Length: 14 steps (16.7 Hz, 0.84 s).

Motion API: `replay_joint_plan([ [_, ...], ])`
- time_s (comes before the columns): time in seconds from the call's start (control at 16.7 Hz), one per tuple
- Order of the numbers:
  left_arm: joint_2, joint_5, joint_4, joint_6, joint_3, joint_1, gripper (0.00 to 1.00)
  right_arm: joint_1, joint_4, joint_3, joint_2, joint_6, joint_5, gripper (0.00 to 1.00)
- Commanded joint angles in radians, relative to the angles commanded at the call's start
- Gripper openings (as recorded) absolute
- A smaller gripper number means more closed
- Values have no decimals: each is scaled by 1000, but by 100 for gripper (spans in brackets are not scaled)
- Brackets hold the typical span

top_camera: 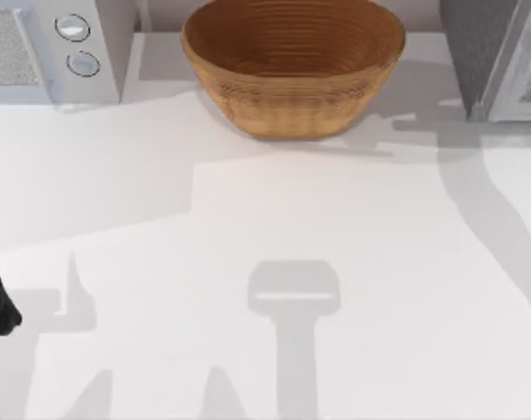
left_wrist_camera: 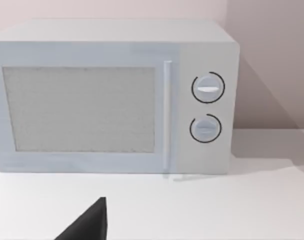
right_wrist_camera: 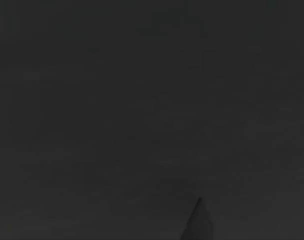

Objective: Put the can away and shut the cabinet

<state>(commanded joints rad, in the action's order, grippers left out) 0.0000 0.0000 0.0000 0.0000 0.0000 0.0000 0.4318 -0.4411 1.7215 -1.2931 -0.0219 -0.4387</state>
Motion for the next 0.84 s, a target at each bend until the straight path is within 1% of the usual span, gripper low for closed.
replay_joint_plan([
  [0.24, 0, 0, 0, 0, 0, 0, 100, 11, -1, -2, 1, 1, -12, 100],
  [0.36, 0, 0, 0, 0, 0, 0, 100, -11, -5, 7, 18, 12, -26, 100],
  [0.84, 0, 0, 0, 0, 0, 0, 100, -93, 39, 110, -129, 11, 54, 100],
])
